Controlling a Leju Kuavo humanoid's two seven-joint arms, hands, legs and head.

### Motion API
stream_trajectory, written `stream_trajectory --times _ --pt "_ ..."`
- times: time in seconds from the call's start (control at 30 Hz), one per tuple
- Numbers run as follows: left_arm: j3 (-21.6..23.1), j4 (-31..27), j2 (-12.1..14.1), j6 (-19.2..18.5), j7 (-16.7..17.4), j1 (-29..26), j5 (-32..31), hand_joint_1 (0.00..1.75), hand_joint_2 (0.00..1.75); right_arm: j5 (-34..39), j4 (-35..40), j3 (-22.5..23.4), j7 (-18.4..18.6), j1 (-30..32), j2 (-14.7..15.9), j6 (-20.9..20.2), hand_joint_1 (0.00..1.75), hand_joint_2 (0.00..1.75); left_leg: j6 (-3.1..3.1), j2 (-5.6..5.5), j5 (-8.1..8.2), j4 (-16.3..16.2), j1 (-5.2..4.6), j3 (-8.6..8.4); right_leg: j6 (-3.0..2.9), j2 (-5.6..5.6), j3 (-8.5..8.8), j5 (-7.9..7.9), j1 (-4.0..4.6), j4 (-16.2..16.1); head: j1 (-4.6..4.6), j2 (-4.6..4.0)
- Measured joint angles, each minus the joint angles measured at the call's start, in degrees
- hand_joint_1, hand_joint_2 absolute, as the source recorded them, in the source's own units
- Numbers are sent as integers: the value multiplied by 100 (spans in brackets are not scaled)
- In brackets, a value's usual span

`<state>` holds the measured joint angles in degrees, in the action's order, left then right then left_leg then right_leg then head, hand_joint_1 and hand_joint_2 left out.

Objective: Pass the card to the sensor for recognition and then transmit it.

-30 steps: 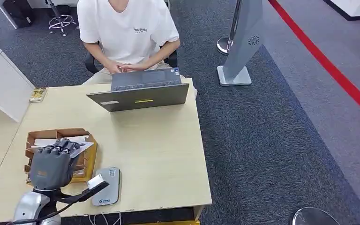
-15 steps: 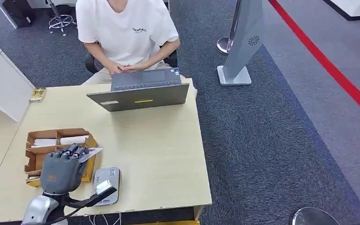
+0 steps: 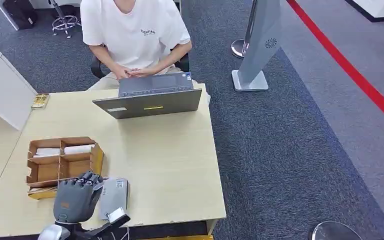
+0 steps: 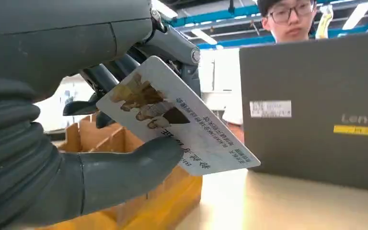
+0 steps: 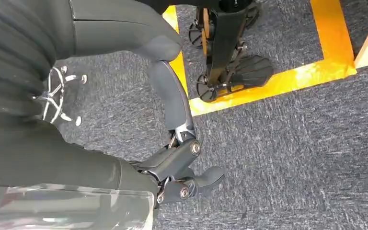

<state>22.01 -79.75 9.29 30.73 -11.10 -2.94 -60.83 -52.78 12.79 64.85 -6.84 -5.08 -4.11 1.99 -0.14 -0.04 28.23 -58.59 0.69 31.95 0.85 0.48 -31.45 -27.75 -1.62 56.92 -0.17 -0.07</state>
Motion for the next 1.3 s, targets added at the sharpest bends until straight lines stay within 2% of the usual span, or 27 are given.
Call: stream_trajectory --times 0.33,1.3 --pt "199 321 -41 11 61 -76 122 175 175 -4 0 35 17 8 0 -4 0 175 0 -1 0 0 0 0 0 -1 0 0 0 0 0 0" --pt "514 627 -96 -133 422 -169 406 175 175 -42 -7 55 83 12 -37 0 0 175 0 -2 0 0 0 -1 0 -4 2 0 0 0 0 0"
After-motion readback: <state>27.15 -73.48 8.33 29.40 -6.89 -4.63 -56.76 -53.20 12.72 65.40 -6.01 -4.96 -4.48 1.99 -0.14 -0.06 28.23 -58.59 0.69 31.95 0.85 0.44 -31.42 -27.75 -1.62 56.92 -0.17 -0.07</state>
